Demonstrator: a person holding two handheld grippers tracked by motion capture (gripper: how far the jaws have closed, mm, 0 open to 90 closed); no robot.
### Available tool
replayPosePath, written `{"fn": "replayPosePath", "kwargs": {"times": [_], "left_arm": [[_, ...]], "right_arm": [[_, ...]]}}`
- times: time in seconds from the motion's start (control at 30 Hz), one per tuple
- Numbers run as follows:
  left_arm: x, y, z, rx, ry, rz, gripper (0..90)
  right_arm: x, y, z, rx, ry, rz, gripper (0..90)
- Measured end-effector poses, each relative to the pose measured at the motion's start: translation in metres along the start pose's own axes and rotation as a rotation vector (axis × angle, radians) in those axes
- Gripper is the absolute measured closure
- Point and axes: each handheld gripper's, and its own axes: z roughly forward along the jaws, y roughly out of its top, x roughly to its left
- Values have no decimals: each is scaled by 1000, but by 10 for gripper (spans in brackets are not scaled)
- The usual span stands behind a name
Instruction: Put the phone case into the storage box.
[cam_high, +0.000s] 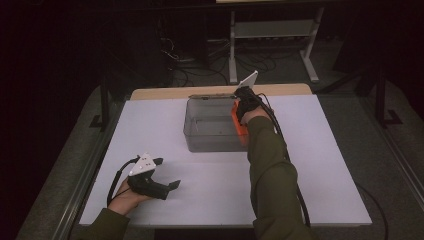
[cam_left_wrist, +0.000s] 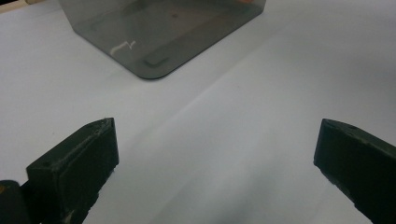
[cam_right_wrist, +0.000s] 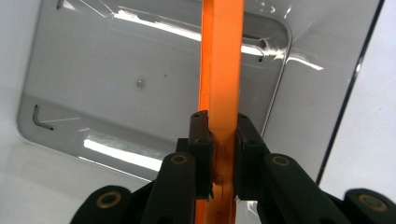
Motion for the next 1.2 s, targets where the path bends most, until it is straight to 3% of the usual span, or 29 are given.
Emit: {"fn": "replayPosePath", "kwargs": {"times": [0.3,1.2], "left_arm": [[0,0,0,2,-2,0,0],[0,0,0,0,-3,1,0]], "right_arm": [[-2,0,4,14,-10,39,786],[-6,0,10,33,-18,62,778]]}}
